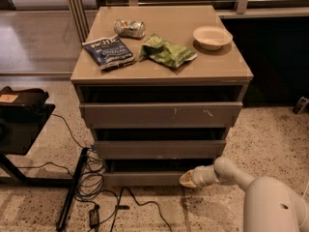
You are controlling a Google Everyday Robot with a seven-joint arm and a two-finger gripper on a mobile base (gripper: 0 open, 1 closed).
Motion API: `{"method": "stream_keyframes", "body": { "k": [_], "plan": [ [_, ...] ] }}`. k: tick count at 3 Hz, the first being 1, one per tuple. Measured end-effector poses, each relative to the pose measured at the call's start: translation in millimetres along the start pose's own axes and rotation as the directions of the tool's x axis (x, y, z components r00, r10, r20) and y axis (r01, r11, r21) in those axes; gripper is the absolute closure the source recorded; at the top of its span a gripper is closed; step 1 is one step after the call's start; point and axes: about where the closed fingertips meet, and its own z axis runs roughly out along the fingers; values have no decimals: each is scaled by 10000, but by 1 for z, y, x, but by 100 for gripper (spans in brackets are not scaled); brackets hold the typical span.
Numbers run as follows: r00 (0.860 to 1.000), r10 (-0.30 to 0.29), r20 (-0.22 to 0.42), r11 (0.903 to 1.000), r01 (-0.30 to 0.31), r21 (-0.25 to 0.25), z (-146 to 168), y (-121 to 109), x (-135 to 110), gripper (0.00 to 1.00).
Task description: Close bottom drawer
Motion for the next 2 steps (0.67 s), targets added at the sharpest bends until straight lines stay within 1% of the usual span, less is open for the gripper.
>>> {"method": "stream_keyframes", "body": {
  "k": [1,2],
  "plan": [
    [10000,-1,1,10000,1,-5,0,0,0,81],
    [10000,-1,1,10000,1,-6,0,0,0,58]
  ]
}}
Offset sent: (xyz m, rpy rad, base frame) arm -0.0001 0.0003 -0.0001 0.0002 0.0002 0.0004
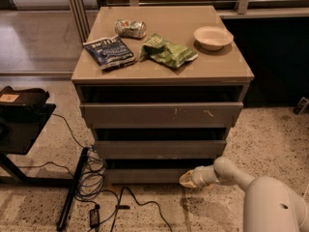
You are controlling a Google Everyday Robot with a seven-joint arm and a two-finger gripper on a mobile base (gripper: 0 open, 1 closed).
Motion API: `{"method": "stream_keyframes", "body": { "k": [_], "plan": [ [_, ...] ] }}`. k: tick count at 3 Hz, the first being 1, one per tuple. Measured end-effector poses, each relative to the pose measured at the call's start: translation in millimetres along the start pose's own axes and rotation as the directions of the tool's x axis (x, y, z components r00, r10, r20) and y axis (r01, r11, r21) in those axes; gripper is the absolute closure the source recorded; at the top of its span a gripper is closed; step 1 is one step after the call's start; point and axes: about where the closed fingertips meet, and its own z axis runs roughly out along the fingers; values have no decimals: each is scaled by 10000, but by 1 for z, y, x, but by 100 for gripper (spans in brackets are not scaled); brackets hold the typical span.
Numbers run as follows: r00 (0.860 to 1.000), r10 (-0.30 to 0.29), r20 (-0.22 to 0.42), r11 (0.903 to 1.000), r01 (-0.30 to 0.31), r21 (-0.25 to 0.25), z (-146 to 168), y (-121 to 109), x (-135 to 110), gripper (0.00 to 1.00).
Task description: Close bottom drawer
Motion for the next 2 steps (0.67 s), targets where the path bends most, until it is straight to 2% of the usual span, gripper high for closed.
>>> {"method": "stream_keyframes", "body": {
  "k": [2],
  "plan": [
    [10000,0,0,10000,0,-1,0,0,0,12]
  ]
}}
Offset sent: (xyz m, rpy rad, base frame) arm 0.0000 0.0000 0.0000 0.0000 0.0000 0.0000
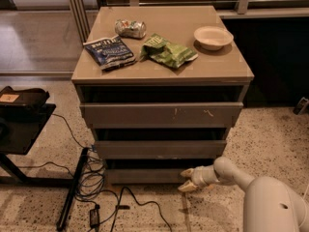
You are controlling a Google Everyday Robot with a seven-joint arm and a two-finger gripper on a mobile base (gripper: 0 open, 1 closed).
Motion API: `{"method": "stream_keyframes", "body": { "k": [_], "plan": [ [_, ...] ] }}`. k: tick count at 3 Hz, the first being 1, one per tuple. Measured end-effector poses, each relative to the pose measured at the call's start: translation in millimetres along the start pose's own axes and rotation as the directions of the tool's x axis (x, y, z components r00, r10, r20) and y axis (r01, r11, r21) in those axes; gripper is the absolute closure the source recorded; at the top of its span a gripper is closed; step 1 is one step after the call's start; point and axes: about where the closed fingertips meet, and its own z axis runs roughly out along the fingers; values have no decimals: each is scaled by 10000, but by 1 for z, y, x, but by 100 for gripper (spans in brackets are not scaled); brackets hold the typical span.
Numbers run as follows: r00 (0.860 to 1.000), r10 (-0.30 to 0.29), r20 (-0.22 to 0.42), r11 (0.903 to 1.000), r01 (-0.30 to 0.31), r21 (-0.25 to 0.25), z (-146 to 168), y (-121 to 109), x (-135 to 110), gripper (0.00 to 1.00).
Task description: Close bottom drawer
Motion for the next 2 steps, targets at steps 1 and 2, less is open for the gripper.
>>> {"method": "stream_keyframes", "body": {
  "k": [1,2],
  "plan": [
    [10000,0,0,10000,0,-1,0,0,0,0],
    [10000,0,0,10000,0,-1,0,0,0,0]
  ]
}}
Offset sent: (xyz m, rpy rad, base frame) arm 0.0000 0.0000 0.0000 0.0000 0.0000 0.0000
